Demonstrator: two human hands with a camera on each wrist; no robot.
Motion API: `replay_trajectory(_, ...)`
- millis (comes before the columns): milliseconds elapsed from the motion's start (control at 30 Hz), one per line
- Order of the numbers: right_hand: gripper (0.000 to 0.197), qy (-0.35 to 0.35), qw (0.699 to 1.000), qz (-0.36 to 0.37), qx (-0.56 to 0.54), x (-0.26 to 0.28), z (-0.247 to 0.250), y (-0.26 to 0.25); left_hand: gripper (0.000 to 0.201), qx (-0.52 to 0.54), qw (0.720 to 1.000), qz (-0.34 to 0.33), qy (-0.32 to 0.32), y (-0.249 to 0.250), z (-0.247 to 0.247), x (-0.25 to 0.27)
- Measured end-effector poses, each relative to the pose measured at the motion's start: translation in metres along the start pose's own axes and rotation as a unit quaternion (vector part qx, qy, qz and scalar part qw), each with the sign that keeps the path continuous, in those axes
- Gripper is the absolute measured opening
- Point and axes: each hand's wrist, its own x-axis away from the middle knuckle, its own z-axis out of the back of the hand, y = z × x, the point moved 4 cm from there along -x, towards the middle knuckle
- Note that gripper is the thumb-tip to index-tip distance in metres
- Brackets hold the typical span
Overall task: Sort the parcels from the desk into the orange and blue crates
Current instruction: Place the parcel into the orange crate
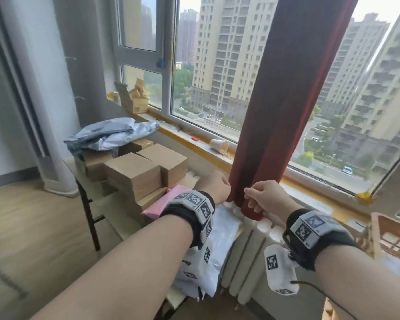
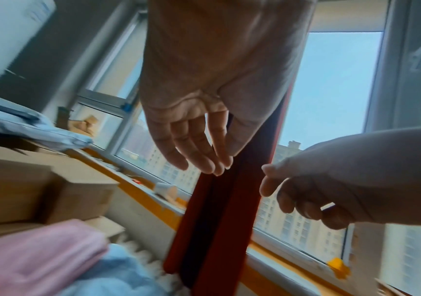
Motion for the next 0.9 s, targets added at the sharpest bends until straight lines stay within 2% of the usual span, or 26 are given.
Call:
replay_trajectory(167, 0.026, -0.018, 1.000, 0.017, -0.010, -0.009, -0.069, -0.043, 0.017, 0.015, 0.998, 0.060, 0.024, -0.084, 0.048, -0.007)
replay_trajectory(367, 0.021, -0.019, 0.998, 0.000, -0.053, -0.013, -0.126, -0.053, 0.020, 0.031, 0.989, 0.129, 0.070, -0.164, 0.073, -0.002)
replay_trajectory(633, 0.012, -0.043, 0.994, -0.040, -0.091, -0.022, -0.170, -0.038, 0.016, 0.027, 0.984, 0.170, 0.054, -0.209, 0.061, 0.001)
replay_trajectory(900, 0.012, -0.075, 0.991, -0.073, -0.087, -0.057, -0.204, -0.019, 0.013, 0.034, 0.983, 0.176, 0.040, -0.231, 0.054, -0.031)
